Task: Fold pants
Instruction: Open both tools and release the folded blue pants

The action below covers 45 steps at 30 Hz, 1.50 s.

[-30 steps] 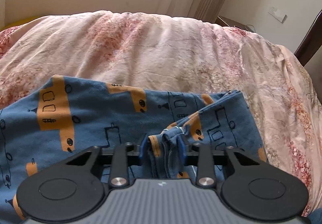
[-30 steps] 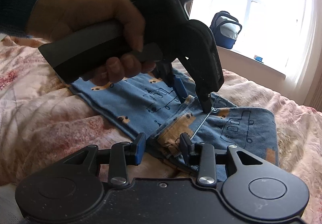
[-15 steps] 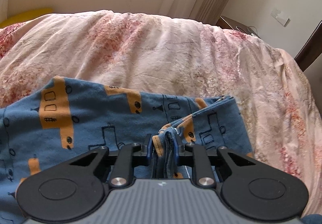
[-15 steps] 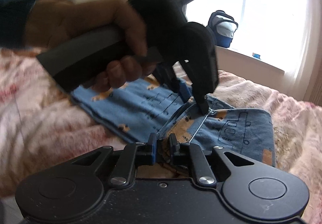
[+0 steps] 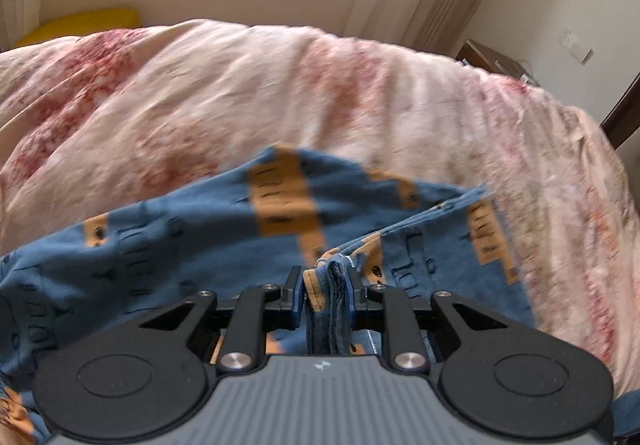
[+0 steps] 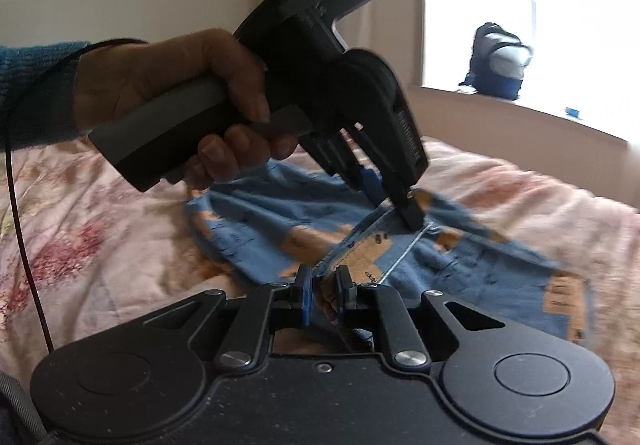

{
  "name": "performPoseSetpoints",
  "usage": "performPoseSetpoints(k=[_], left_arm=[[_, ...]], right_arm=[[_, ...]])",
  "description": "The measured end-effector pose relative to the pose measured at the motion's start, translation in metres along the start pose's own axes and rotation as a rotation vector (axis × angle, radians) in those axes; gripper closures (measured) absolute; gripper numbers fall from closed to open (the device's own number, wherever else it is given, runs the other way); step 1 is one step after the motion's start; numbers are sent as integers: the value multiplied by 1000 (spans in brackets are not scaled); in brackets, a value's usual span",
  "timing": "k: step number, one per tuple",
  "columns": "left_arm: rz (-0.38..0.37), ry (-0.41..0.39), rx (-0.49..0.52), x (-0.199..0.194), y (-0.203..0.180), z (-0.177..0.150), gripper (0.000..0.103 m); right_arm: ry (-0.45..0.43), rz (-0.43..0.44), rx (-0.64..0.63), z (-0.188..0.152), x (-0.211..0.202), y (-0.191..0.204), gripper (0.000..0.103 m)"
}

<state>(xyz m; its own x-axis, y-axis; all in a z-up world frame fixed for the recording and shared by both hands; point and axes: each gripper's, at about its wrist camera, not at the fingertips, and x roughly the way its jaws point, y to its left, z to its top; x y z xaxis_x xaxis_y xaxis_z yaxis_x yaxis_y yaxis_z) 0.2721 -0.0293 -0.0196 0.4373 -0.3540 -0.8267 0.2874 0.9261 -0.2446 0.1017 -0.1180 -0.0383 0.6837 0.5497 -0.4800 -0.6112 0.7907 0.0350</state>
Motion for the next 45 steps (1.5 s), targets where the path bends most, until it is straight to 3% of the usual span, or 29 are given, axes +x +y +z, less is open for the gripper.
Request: performPoseSetpoints(k=[6, 9, 10, 13, 15, 16, 18, 20, 23, 26, 28, 31, 33, 36, 40, 43, 45], left_arm=[[-22, -35, 34, 13, 10, -13, 78], [-1, -66, 60, 7, 8, -18, 60], [18, -81, 61, 3, 8, -20, 47], [70, -134, 52, -9, 8, -29, 33], [102, -179, 43, -14, 5, -39, 19], [128, -211, 32, -15, 2, -45, 13], [155, -268, 8, -14, -4, -53, 11], [210, -310, -24, -9, -12, -54, 7], [302, -387, -35, 0, -18, -57, 7], [391, -386, 17, 19, -12, -58, 6], [373, -410, 38, 24, -5, -61, 3], [354, -415, 34, 26, 0, -61, 1], [332, -416, 4, 18, 2, -61, 1], [308, -423, -68, -6, -6, -71, 1], [231, -465, -20, -27, -30, -109, 0], [373, -393, 85, -3, -40, -132, 0], [348, -443, 120, -1, -36, -143, 0]], right_arm=[[49, 0, -7, -16, 25, 10, 90], [38, 2, -18, -15, 19, 11, 83], [41, -3, -33, -15, 13, 10, 81], [46, -76, -95, -13, -19, -4, 59], [26, -219, -153, -17, -47, -21, 29], [22, -302, -188, -18, -54, -30, 22], [15, -429, -241, -17, -55, -54, 16], [2, -492, -236, -11, -40, -82, 11], [-32, -485, -260, -1, -1, -100, 11], [23, -464, -326, -6, 43, -108, 11], [28, -523, -362, -16, 50, -121, 11], [33, -643, -314, -23, 34, -152, 7], [41, -678, -257, -22, 18, -168, 6], [25, -696, -282, -20, -10, -150, 9], [-8, -537, -313, -31, -42, -82, 2], [45, -558, -438, -55, -37, -55, 2], [102, -595, -441, -68, -33, -65, 1]])
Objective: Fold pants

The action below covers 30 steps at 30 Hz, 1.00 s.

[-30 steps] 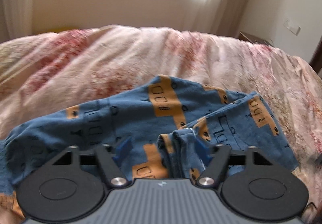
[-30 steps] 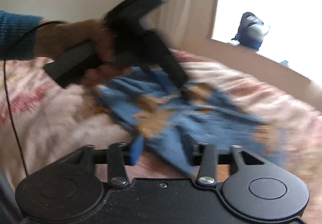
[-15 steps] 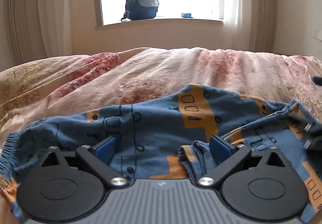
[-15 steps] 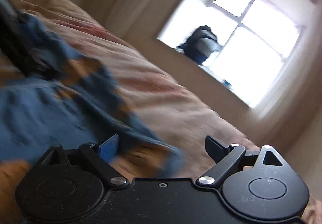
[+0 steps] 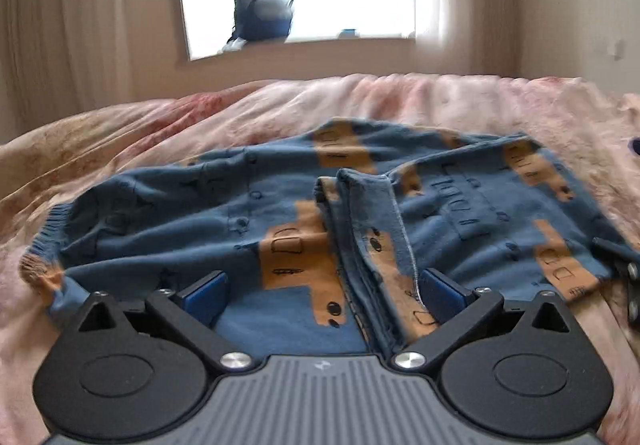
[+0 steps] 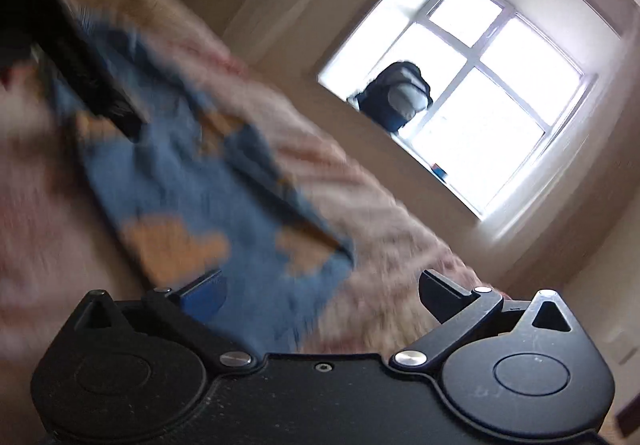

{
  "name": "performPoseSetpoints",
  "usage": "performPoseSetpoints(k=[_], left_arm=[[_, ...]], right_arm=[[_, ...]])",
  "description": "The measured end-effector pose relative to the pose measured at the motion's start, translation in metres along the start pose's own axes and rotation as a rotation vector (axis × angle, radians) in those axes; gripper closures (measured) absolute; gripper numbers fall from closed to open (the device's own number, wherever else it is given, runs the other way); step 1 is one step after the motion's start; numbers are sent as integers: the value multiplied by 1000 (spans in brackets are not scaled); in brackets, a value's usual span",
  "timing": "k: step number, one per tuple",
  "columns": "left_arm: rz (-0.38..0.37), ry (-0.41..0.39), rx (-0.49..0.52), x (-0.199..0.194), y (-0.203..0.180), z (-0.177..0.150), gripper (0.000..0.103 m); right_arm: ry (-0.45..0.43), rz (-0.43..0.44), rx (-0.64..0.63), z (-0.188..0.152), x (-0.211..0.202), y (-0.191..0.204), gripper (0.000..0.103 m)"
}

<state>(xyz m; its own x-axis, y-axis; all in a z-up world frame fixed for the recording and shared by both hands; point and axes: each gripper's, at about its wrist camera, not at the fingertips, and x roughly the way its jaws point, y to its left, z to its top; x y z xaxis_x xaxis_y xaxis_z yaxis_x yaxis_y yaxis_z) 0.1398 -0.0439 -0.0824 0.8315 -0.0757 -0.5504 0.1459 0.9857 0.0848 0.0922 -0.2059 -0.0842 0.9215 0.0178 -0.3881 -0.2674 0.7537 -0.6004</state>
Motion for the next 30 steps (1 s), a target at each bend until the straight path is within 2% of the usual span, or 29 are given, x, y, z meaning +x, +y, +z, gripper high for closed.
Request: performPoseSetpoints(k=[4, 6, 9, 10, 11, 14, 15, 16, 18, 20, 22, 23, 24, 25, 27, 29, 30], left_arm=[[-32, 24, -10, -8, 9, 10, 0], [-14, 3, -34, -21, 20, 13, 0], [91, -144, -118, -52, 50, 5, 0], [141, -147, -166, -57, 65, 2, 0], [173, -131, -211, -58, 77, -2, 0], [205, -33, -404, -48, 121, -17, 0], [188, -3, -481, -44, 135, -21, 0], [150, 13, -570, -40, 149, -26, 0], [91, -19, -668, -38, 169, -33, 0], [55, -53, -723, -35, 183, -36, 0], [12, -73, -752, -29, 193, -39, 0], [-10, -79, -756, -27, 196, -40, 0], [-25, -80, -758, -26, 199, -40, 0], [-39, -78, -757, -23, 202, -38, 0], [-57, -75, -750, -18, 206, -37, 1], [-65, -75, -762, -14, 209, -37, 4], [-69, -80, -775, -14, 210, -38, 4]], right_arm=[[49, -47, 84, -4, 1, -20, 1], [-5, -36, 154, 0, -8, -30, 1], [-111, 82, 173, 22, -3, -40, 1], [-142, 137, 174, 33, 6, -46, 1], [-171, 220, 197, 47, 19, -54, 1], [-157, 613, 270, 101, 88, -74, 1], [-151, 740, 283, 122, 116, -73, 1], [-147, 830, 275, 141, 138, -68, 1], [-112, 994, 211, 183, 183, -42, 1], [-42, 1124, 158, 220, 215, -2, 4], [-20, 1207, 138, 248, 240, 32, 14], [-19, 1246, 116, 260, 247, 48, 24], [-25, 1293, 78, 270, 251, 62, 38], [-31, 1327, 38, 276, 252, 72, 46], [-47, 1358, -54, 283, 252, 91, 78], [-68, 1358, -97, 285, 252, 99, 91], [-79, 1357, -84, 285, 254, 98, 93]])
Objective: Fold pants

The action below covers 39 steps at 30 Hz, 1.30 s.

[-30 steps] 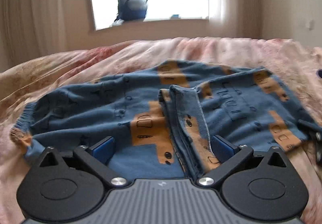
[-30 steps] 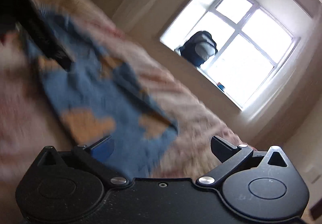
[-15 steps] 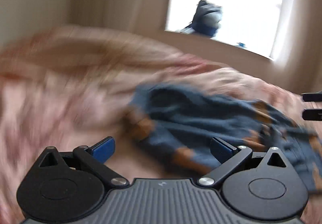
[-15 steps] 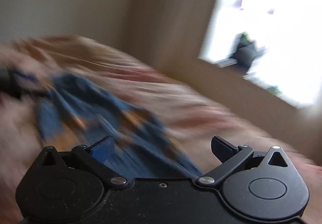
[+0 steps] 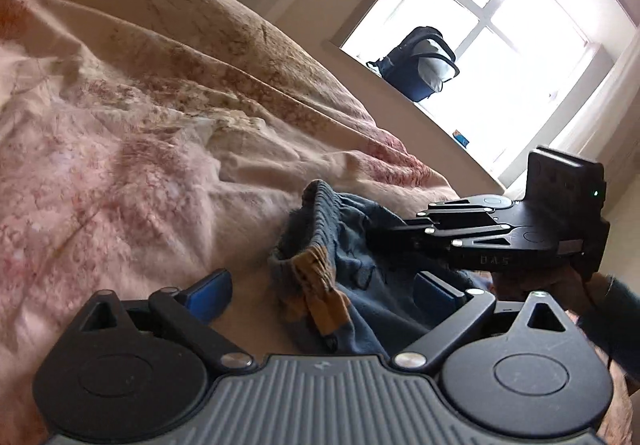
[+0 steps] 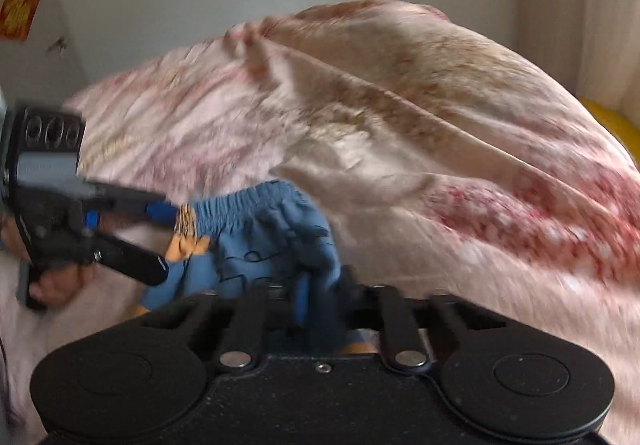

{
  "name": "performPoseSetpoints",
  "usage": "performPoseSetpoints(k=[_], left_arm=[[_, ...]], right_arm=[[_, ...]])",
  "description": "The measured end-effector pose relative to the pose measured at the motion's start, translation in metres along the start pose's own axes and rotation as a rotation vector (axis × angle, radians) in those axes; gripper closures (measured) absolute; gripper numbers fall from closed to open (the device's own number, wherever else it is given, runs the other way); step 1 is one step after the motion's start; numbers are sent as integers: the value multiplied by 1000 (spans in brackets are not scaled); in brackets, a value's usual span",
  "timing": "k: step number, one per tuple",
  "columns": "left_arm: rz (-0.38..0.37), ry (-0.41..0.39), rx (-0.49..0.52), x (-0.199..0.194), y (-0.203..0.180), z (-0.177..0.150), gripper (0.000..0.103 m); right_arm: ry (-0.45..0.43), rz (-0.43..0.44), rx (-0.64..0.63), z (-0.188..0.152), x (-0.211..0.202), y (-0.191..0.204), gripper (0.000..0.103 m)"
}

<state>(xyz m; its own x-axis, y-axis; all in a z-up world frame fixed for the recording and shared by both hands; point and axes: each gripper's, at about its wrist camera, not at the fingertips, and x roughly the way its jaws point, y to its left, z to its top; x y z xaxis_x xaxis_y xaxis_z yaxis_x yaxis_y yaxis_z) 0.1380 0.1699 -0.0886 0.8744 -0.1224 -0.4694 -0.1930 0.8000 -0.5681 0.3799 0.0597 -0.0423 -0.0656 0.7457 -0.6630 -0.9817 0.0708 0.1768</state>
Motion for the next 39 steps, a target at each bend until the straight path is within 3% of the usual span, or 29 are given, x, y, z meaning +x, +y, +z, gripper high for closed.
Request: performPoseSetpoints(k=[4, 6, 9, 10, 12, 14, 16, 17, 19, 22, 24, 26, 29, 32, 34, 37, 39], left_arm=[[-22, -7, -50, 3, 6, 2, 5], [-21, -4, -73, 5, 7, 4, 12], [-9, 20, -138, 11, 12, 6, 55], [18, 31, -176, 10, 16, 6, 77], [-10, 25, -270, 7, 26, 5, 80], [-21, 18, -305, 1, 28, 3, 82], [-3, 12, -261, -2, 23, 2, 83], [8, 9, -238, -3, 19, 1, 83], [17, 9, -230, -3, 17, 2, 83], [20, 8, -231, -3, 17, 4, 83], [33, 7, -211, -4, 14, 4, 83], [35, 9, -201, -5, 13, 5, 83], [37, 15, -195, -6, 12, 6, 83], [54, 11, -179, -8, 6, 9, 83], [70, -8, -150, -10, -2, 10, 83], [109, -36, -86, -15, -17, 10, 83], [119, -50, -71, -20, -26, 12, 83]], right_arm=[[-71, 0, 109, -6, -6, -23, 96], [-76, 7, 123, -10, -5, -27, 96], [-83, -7, 122, -10, -2, -21, 92], [-89, -20, 112, -9, -4, -18, 89], [-123, -64, 99, -5, -15, -10, 69], [-148, -127, 70, -5, -30, 6, 56], [-119, -174, -22, -9, -36, 29, 54], [-85, -211, -72, -13, -36, 39, 48], [-6, -301, -120, -25, -33, 43, 47], [37, -409, -51, -46, -52, 17, 43], [28, -555, 1, -60, -78, -3, 26], [23, -680, 53, -70, -100, -14, 35], [-70, -606, 117, -75, -128, 6, 35], [-3, -590, 31, -87, -110, 29, 24], [87, -666, 7, -104, -93, 22, 26], [19, -785, 109, -113, -112, 2, 17], [-20, -828, 154, -116, -131, -3, 18]])
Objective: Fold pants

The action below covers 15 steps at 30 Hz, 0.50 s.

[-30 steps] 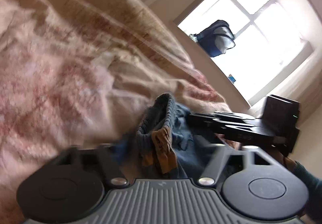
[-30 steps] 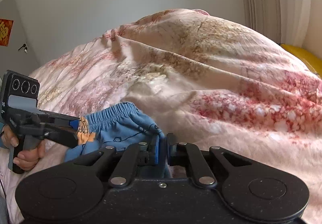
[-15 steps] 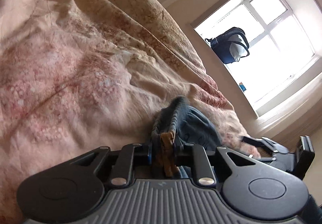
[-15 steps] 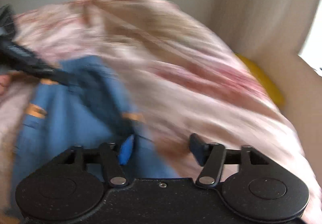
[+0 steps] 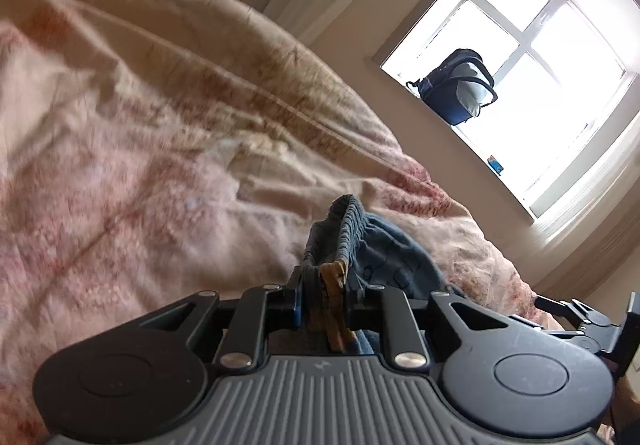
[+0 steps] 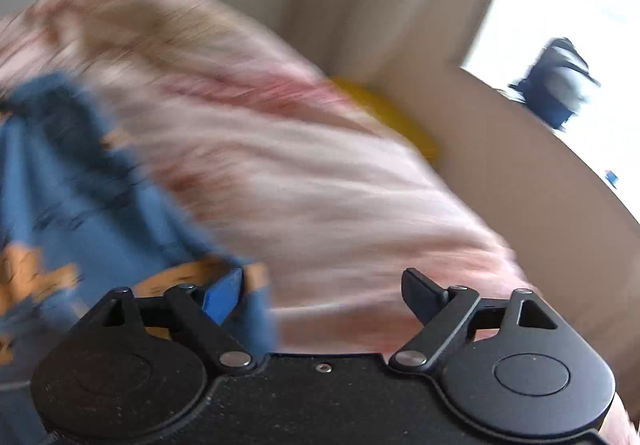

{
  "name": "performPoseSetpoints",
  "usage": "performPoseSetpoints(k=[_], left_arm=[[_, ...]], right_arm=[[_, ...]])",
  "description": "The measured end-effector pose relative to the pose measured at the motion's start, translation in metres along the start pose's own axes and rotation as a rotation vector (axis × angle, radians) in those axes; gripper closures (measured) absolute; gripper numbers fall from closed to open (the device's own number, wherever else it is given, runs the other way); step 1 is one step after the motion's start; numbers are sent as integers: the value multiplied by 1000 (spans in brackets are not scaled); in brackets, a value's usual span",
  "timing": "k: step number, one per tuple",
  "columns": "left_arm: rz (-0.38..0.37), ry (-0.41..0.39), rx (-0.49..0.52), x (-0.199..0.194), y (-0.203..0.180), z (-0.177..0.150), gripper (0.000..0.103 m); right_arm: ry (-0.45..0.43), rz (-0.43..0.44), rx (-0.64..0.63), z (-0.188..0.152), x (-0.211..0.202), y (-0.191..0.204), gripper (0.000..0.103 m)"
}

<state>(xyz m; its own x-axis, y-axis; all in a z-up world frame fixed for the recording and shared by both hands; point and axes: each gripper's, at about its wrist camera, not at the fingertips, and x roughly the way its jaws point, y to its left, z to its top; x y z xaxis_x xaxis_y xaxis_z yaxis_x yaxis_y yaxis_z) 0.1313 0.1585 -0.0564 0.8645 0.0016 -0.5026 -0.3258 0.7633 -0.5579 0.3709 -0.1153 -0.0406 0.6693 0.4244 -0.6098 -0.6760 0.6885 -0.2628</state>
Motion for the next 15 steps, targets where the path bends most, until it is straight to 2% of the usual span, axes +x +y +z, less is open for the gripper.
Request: performPoseSetpoints(k=[3, 5, 6, 9, 13, 15], left_arm=[[-18, -46, 45, -17, -22, 5, 83], [-47, -75, 112, -31, -45, 9, 83], [-65, -89, 157, -39, -58, 10, 83], [-132, -119, 321, -61, -103, 6, 83], [-236, -102, 567, -76, -177, -23, 83], [-283, -57, 662, -74, -208, -43, 82]], right_arm=[[-46, -41, 93, -7, -33, -12, 18], [-102, -38, 179, -17, -65, -11, 10], [-135, -42, 215, -22, -81, -8, 4], [-207, -50, 355, -43, -127, -2, 1], [-269, -54, 574, -73, -180, -4, 1], [-283, -79, 654, -87, -203, -9, 1]])
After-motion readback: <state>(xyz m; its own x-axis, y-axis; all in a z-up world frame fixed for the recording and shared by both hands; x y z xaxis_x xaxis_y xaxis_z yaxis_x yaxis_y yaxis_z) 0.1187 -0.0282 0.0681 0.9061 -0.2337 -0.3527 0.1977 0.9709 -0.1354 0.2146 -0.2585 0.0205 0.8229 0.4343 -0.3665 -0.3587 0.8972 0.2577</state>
